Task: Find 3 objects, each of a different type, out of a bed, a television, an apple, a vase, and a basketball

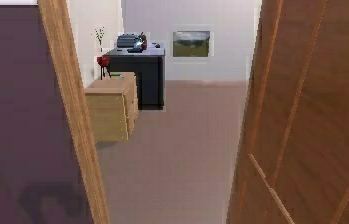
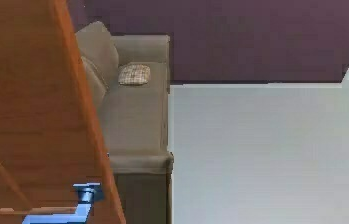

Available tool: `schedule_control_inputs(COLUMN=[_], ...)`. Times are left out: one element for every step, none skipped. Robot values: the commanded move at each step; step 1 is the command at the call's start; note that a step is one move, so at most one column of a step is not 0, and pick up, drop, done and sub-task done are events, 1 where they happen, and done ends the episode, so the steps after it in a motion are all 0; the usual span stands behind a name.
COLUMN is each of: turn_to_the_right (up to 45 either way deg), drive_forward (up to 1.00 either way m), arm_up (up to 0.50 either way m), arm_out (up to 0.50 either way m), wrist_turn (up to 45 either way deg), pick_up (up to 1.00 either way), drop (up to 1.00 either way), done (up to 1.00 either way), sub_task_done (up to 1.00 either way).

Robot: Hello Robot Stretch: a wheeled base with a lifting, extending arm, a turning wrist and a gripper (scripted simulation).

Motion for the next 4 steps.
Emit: schedule_control_inputs(turn_to_the_right=[0.0, 0.0, 0.0, -33.0], drive_forward=[1.0, 1.0, 0.85, 0.0], arm_up=[0.0, 0.0, 0.0, 0.0], arm_out=[0.0, 0.0, 0.0, 0.0], wrist_turn=[0.0, 0.0, 0.0, 0.0], pick_up=[0.0, 0.0, 0.0, 0.0], drop=[0.0, 0.0, 0.0, 0.0], done=[0.0, 0.0, 0.0, 0.0], sub_task_done=[0.0, 0.0, 0.0, 0.0])
